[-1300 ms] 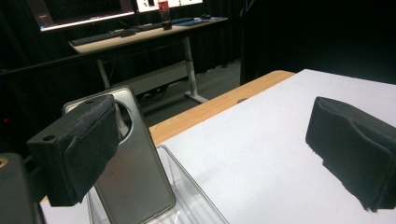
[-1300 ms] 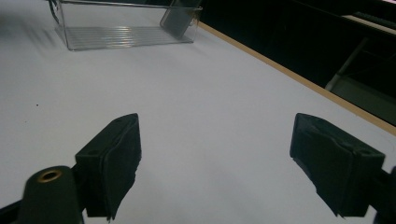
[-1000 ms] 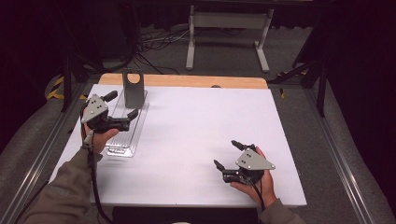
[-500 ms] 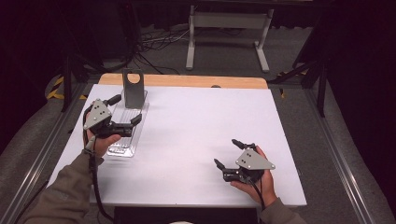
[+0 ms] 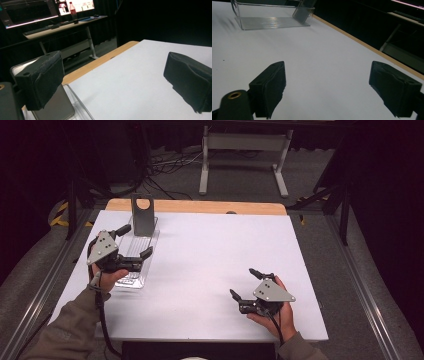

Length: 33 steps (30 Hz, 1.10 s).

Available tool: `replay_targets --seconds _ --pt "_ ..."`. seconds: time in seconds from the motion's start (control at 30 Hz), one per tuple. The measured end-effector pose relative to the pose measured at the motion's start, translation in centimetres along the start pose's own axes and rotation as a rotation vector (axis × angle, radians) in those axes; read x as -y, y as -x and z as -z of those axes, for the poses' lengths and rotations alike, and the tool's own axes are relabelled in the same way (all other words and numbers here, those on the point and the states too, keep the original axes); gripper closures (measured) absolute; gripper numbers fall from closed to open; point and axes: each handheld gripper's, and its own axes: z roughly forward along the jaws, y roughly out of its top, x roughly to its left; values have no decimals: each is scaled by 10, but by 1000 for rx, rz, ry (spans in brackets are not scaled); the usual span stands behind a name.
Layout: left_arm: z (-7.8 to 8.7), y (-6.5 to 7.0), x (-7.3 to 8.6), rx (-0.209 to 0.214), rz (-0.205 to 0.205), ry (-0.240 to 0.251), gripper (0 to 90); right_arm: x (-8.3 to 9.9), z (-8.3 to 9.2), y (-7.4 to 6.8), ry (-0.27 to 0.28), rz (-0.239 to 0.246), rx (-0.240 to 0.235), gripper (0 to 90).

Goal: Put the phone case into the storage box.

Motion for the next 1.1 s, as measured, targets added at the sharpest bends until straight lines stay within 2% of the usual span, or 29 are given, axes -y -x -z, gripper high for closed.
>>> replay_targets --seconds 0.53,1.1 --pt "7 11 -1 41 -5 10 38 -1 0 -1 3 2 -1 152" --pt "16 20 -1 62 -21 13 34 -1 1 -1 4 1 -1 153"
